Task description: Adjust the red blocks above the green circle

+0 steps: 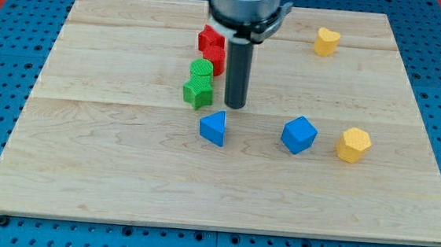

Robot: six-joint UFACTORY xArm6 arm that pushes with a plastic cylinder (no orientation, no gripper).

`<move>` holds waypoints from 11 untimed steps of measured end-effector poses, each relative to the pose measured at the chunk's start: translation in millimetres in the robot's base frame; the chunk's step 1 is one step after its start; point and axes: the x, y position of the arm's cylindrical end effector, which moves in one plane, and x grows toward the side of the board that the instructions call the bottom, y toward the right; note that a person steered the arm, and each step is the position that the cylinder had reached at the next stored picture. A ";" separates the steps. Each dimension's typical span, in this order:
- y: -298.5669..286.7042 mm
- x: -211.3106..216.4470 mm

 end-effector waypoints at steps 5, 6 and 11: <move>5.1 -79.3; 2.1 -95.9; -60.4 -161.7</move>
